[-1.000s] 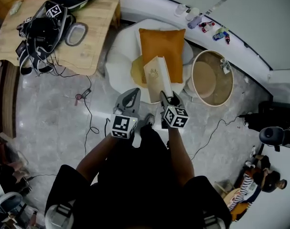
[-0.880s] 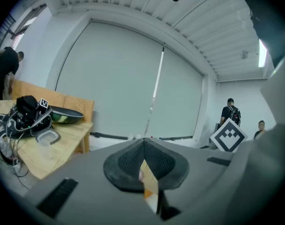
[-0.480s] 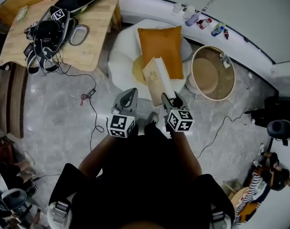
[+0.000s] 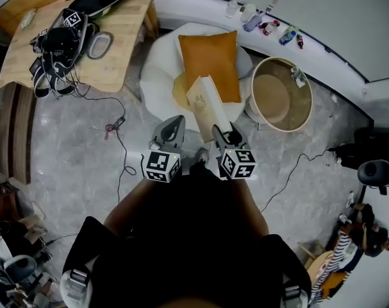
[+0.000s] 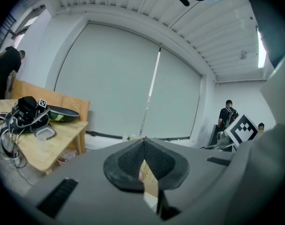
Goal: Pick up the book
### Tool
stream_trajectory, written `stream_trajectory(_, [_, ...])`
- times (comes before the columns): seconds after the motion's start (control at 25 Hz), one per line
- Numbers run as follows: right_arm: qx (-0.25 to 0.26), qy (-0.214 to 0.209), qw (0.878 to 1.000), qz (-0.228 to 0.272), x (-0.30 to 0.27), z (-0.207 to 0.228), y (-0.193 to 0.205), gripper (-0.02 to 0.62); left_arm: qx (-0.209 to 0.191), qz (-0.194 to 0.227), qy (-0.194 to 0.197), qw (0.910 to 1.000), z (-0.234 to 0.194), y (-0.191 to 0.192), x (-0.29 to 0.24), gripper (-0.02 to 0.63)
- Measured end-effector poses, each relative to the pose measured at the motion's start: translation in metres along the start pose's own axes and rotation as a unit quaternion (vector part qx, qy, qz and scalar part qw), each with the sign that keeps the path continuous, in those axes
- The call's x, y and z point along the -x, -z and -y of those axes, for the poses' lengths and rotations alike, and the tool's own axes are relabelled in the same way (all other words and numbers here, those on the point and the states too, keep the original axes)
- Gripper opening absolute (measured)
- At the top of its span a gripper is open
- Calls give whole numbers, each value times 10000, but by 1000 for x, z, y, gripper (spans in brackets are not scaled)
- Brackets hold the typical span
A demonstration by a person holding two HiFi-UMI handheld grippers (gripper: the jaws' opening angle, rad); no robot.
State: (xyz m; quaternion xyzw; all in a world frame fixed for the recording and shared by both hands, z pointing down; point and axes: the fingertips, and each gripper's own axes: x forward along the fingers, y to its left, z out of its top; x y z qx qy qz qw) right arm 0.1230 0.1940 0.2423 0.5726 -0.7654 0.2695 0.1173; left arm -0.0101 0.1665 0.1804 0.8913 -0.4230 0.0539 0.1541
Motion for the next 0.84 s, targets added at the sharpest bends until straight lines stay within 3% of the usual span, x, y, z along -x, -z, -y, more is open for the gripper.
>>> stream_trajectory(0.84, [97,-165,9997,131,0,8,-17,233,-171,-14,67,9998,15,-12,-24,0])
